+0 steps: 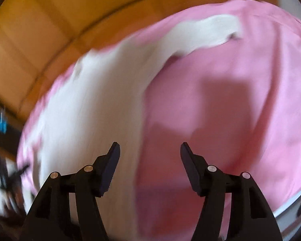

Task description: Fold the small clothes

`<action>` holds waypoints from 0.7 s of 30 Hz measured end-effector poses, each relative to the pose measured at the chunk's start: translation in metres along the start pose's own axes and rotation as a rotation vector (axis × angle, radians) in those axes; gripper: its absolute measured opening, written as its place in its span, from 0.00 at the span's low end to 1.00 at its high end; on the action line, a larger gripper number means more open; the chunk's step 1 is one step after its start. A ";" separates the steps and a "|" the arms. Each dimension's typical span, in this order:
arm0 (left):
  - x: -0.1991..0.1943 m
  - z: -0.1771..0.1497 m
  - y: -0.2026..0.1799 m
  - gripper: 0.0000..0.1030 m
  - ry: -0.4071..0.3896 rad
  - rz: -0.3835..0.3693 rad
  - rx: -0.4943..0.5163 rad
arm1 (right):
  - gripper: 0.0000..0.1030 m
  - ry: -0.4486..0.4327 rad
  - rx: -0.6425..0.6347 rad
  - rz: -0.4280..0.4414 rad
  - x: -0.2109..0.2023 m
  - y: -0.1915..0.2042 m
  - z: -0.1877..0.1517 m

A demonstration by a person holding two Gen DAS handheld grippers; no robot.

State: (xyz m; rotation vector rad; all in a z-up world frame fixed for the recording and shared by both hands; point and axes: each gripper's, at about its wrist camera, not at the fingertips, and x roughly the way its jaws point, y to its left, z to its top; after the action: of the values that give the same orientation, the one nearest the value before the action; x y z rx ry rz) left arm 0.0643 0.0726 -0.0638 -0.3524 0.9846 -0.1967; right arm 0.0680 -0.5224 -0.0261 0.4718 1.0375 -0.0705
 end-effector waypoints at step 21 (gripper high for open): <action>0.066 0.013 -0.074 0.67 0.144 0.034 0.072 | 0.06 -0.345 0.761 0.118 0.087 -0.166 0.195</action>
State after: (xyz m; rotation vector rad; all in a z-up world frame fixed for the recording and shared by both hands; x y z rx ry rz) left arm 0.1112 -0.0141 -0.0810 -0.2580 1.1217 -0.2288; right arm 0.2255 -0.7373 -0.0751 1.1651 0.6121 -0.4355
